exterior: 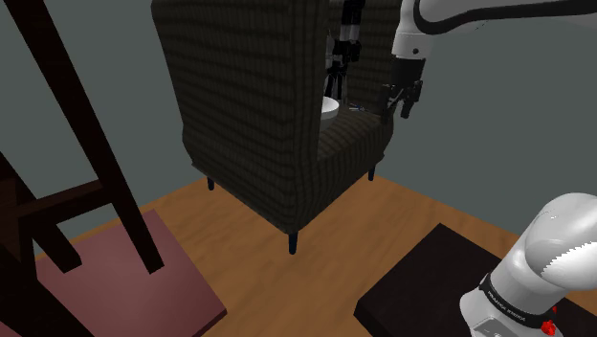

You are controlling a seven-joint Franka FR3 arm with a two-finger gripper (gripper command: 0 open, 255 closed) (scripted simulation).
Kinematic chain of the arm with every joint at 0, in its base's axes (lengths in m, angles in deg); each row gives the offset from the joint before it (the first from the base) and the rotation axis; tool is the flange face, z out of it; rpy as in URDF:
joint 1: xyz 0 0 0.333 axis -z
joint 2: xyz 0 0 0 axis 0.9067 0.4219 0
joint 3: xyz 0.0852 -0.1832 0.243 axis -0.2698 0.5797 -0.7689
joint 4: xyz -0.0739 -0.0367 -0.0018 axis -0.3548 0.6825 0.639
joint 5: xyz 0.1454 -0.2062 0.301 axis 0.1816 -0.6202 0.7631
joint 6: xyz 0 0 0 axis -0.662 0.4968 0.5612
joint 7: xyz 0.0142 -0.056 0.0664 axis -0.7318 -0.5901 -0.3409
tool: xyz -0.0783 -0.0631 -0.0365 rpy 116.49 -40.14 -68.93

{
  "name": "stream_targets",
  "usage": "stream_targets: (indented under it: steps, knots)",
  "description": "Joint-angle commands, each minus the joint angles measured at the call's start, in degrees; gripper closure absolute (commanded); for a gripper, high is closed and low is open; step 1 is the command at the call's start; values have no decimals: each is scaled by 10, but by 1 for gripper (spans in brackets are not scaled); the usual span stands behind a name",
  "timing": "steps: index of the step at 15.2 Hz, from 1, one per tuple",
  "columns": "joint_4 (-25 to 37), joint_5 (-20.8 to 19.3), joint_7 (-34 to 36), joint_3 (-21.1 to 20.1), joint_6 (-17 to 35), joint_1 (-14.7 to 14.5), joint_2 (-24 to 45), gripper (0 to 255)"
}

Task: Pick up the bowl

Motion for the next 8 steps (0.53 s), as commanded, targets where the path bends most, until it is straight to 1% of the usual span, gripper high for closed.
stream_targets:
  steps: [1,8]
  knots:
    - [44,6,-4,3,4,0,48,0]
    - [226,30,-17,13,-14,2,214,0]
